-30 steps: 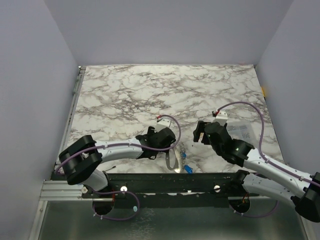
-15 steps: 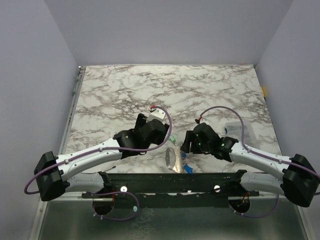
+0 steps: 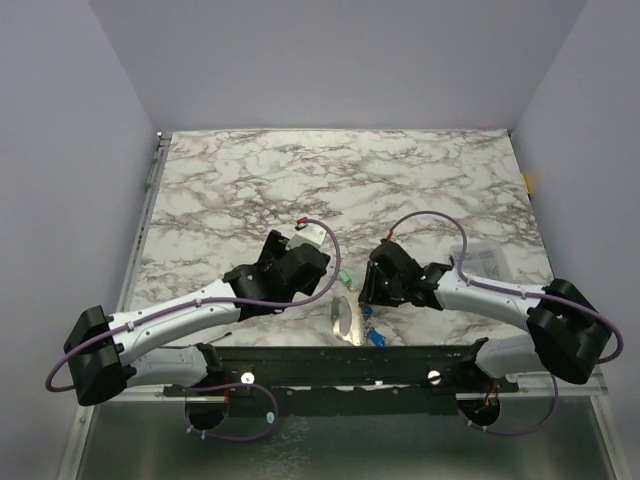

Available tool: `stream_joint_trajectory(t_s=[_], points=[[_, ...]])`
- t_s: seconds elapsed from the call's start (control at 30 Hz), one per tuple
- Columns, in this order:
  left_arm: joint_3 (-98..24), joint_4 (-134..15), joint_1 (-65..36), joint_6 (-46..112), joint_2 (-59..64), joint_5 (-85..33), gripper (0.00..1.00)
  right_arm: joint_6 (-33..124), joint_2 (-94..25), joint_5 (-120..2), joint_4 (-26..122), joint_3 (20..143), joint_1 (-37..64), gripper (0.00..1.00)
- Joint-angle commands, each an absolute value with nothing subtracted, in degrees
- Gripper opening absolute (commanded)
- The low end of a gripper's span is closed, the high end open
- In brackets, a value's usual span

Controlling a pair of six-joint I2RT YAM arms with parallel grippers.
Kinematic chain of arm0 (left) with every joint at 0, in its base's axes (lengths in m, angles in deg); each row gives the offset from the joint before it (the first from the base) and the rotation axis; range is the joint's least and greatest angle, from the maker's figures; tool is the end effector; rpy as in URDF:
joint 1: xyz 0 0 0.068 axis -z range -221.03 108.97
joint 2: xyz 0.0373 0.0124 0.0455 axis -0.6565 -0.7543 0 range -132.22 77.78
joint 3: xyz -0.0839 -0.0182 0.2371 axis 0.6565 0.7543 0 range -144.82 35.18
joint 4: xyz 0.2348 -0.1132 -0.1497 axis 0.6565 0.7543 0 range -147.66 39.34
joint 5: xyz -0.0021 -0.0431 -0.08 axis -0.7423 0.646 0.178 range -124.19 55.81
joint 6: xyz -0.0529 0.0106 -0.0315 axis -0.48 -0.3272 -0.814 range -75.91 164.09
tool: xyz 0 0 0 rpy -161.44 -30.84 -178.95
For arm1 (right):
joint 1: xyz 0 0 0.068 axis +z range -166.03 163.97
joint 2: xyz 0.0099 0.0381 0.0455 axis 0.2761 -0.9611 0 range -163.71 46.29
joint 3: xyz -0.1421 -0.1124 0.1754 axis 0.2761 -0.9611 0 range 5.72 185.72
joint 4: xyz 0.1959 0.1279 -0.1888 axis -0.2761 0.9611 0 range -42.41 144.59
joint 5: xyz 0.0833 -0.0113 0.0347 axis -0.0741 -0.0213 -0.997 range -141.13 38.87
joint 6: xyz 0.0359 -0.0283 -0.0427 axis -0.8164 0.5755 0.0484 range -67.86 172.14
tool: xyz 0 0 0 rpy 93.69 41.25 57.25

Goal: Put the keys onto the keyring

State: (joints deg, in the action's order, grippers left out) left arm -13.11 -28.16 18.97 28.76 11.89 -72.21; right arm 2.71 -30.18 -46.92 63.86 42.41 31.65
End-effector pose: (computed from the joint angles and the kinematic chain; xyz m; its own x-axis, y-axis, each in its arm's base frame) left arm 0.1692 -0.2348 0.2239 -0.4782 0.4117 -0.7758 0.3590 0.8978 0.2552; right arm 0.1976 0.2119 0.1114 -0.9024 0.1341 -0.4095 -0.0374 0.9223 0.3846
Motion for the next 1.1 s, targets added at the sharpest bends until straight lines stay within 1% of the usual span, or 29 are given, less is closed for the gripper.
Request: stream_joint_trajectory(t_s=[0.0,0.07,0.17,0.27,0.33,0.4,0.43,0.53,0.7,0.83,0.97,1.07], points=[[-12.72,-28.21,18.73,29.40,13.36,-72.27,0.89,1.80,-32.64,-45.47,64.33,44.66,32.14,0.44],[-12.64,-28.34,18.68,29.50,13.45,-71.95,0.88,2.01,-33.72,-45.87,64.31,44.88,32.14,0.44],[-12.55,-28.50,18.69,29.50,13.73,-71.73,0.88,2.25,-34.75,-46.10,64.14,44.91,32.22,0.49],[-12.40,-28.66,18.64,29.58,14.10,-71.66,0.88,2.69,-35.47,-46.13,63.71,44.72,32.31,0.50],[-12.29,-28.80,18.60,29.59,14.25,-71.72,0.88,3.09,-36.06,-46.21,63.30,44.82,32.31,0.46],[-12.20,-28.89,18.60,29.59,14.31,-71.72,0.88,3.51,-36.41,-46.46,62.75,44.88,32.31,0.37],[-12.23,-28.96,18.61,29.59,14.32,-71.74,0.88,3.72,-36.34,-46.55,62.52,44.93,32.31,0.30],[-12.23,-29.00,18.58,29.59,14.33,-72.01,0.88,4.38,-34.94,-46.57,62.56,45.25,32.40,0.24],[-12.55,-29.49,18.56,29.42,15.16,-73.05,0.87,7.77,-30.08,-44.85,64.62,47.29,32.40,0.23],[-12.39,-31.29,18.55,29.20,17.36,-73.21,0.87,12.57,-25.44,-45.81,63.25,48.12,32.40,0.22],[-11.53,-34.22,18.47,29.04,20.49,-70.28,0.87,16.65,-22.34,-47.29,62.16,48.15,32.40,0.22],[-10.61,-37.88,18.33,30.54,23.19,-64.77,0.87,19.75,-20.73,-50.07,62.02,48.49,32.40,0.22]])
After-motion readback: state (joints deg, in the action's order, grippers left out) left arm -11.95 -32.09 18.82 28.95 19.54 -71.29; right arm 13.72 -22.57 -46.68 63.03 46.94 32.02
